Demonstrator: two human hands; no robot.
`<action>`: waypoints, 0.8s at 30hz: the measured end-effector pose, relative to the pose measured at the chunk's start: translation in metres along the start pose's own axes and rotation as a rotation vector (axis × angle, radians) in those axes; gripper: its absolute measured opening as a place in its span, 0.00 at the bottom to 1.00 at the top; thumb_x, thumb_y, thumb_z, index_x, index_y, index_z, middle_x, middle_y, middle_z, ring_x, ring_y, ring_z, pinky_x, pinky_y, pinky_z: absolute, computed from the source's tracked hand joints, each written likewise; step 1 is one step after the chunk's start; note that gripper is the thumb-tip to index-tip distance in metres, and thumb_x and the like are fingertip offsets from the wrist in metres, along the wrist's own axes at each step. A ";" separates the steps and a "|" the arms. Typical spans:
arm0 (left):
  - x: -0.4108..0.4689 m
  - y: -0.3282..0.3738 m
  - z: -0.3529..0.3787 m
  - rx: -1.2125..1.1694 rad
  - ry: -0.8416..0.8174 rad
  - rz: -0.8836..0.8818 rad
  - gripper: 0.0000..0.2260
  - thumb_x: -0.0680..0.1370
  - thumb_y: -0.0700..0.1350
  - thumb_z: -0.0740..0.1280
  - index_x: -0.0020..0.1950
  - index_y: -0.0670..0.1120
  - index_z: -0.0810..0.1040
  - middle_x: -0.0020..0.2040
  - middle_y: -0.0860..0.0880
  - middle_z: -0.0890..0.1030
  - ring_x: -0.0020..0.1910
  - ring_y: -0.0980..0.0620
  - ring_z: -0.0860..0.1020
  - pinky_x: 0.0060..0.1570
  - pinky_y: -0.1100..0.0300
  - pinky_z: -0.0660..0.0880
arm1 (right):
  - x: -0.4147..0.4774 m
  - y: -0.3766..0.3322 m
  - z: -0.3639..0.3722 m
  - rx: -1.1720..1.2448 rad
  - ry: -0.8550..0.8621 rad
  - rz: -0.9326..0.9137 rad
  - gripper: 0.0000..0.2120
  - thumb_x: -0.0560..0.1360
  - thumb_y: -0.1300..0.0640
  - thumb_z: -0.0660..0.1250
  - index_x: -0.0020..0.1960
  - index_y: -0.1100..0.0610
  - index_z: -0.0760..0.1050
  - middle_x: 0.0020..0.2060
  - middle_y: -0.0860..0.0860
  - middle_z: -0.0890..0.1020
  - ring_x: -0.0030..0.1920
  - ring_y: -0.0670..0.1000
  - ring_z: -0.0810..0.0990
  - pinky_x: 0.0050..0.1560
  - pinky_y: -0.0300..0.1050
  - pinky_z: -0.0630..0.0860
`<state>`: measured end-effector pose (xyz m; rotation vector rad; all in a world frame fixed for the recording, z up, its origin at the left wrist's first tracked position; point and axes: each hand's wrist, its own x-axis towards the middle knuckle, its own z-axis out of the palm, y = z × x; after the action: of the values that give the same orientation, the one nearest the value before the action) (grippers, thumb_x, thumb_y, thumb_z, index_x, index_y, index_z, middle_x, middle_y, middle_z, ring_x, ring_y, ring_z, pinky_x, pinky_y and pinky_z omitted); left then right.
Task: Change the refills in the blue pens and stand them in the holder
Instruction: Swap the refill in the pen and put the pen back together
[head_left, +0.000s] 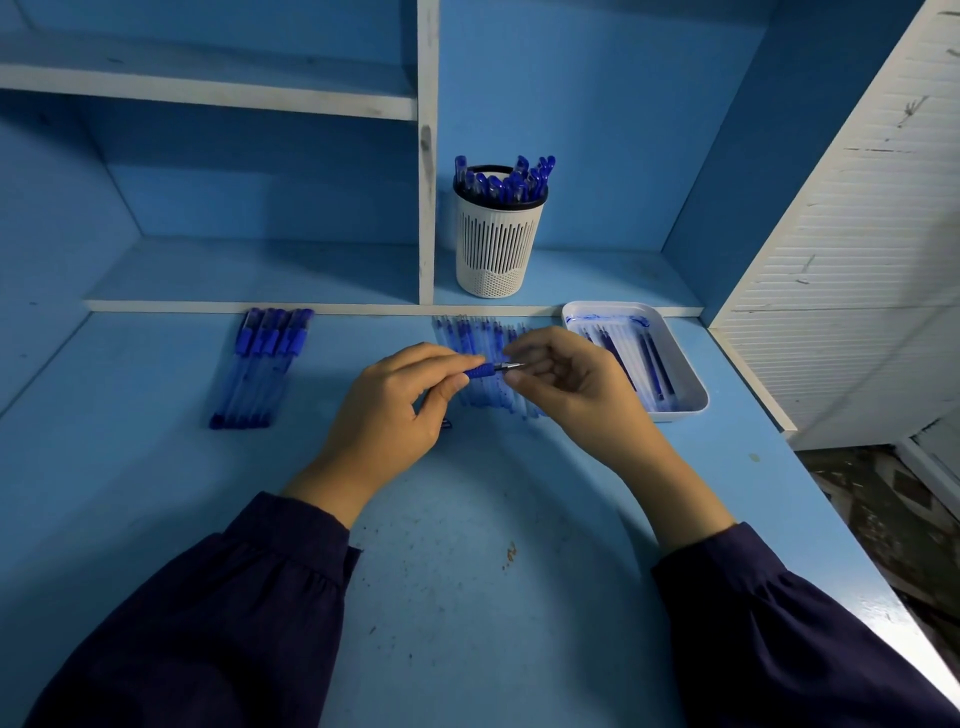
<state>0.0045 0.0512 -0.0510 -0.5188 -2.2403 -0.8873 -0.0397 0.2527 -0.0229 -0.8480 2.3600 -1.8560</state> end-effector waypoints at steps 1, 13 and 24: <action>0.000 0.000 0.000 0.000 0.004 0.003 0.10 0.79 0.38 0.68 0.59 0.43 0.83 0.51 0.50 0.83 0.50 0.56 0.80 0.52 0.60 0.78 | 0.000 0.000 0.000 -0.016 -0.001 -0.008 0.06 0.74 0.67 0.70 0.50 0.61 0.79 0.40 0.50 0.82 0.39 0.44 0.79 0.44 0.34 0.74; -0.002 0.001 -0.005 -0.012 0.016 -0.027 0.09 0.79 0.40 0.68 0.57 0.43 0.84 0.48 0.51 0.83 0.46 0.55 0.81 0.47 0.57 0.79 | -0.003 -0.001 0.019 -0.051 0.146 0.011 0.02 0.75 0.65 0.69 0.47 0.63 0.79 0.29 0.37 0.77 0.32 0.38 0.74 0.37 0.28 0.69; -0.017 -0.013 -0.034 0.070 0.075 -0.135 0.09 0.80 0.41 0.66 0.59 0.44 0.83 0.51 0.51 0.83 0.49 0.57 0.79 0.51 0.62 0.78 | -0.010 0.002 0.042 -0.141 -0.030 0.137 0.09 0.71 0.62 0.74 0.50 0.55 0.81 0.40 0.47 0.83 0.41 0.44 0.81 0.48 0.33 0.75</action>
<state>0.0238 0.0166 -0.0498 -0.3006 -2.2488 -0.8778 -0.0181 0.2193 -0.0401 -0.6976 2.4858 -1.6321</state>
